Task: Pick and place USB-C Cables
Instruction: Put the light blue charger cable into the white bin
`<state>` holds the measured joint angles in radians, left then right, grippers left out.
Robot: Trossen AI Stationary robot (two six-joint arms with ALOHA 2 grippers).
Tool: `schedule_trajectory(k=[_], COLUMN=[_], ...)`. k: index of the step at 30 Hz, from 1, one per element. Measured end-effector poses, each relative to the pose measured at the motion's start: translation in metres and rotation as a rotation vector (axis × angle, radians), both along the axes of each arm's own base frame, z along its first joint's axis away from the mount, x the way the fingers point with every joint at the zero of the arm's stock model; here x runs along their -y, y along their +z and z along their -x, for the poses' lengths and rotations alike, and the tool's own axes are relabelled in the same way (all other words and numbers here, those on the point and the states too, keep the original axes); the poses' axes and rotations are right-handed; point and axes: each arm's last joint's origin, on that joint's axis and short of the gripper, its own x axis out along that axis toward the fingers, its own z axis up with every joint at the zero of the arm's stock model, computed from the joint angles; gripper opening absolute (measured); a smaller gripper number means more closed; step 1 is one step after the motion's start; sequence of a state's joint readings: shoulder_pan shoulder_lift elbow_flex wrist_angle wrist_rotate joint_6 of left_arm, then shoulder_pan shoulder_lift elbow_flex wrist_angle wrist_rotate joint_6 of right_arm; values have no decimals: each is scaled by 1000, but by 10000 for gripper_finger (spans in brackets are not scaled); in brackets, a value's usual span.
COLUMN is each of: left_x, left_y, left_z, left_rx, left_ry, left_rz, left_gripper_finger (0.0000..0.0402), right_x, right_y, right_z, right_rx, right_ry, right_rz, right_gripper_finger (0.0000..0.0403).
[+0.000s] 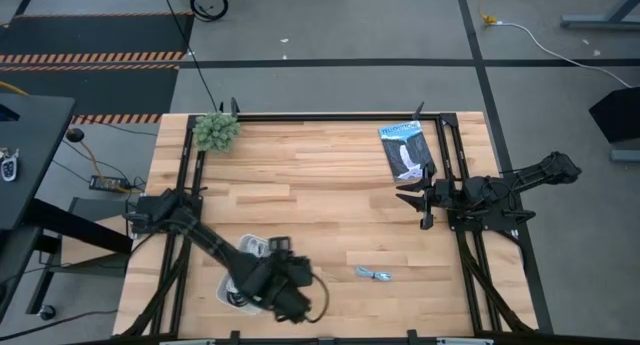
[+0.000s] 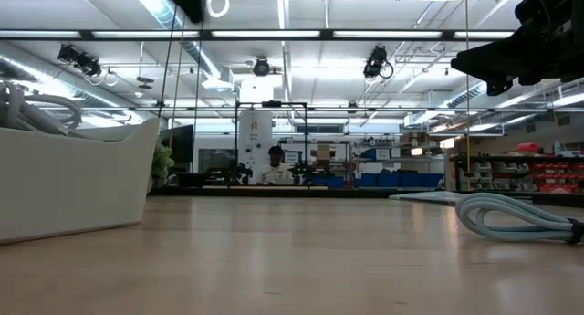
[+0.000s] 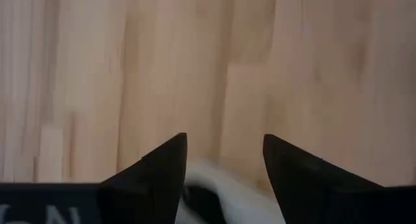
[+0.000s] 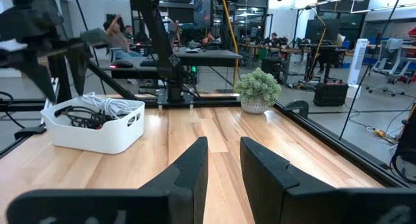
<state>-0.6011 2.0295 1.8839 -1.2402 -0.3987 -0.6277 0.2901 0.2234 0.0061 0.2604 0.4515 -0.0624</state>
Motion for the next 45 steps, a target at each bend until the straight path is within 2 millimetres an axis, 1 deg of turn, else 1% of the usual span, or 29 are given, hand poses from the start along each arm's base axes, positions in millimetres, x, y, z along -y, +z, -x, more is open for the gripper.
schedule_trajectory(k=[5,9,15,22,27,33,35,39,45], left_x=[-23,-37,-41,-52,-57,-55,-53,-46,-37], left_y=[-23,-39,-61,-93,-108,-118,-120,-122,-139], left_z=[-36,-62,-94,-124,-134,-138,-140,-138,-138], left_rx=[135,177,271,349,378,384,413,406,377], left_ry=[-29,-91,-256,-286,-308,-315,-318,-381,-451], left_rz=[25,15,24,79,83,89,94,61,24], left_gripper_finger=[197,191,190,190,190,190,190,190,190], right_x=[0,0,0,0,0,0,0,0,0], right_y=[0,0,0,0,0,0,0,0,0], right_z=[0,0,0,0,0,0,0,0,0], right_rx=[0,-1,0,0,0,0,0,0,0], right_ry=[0,0,0,-1,0,0,0,0,0], right_rz=[0,0,0,0,0,0,0,0,0], right_gripper_finger=[96,96,96,96,96,96,96,96,96])
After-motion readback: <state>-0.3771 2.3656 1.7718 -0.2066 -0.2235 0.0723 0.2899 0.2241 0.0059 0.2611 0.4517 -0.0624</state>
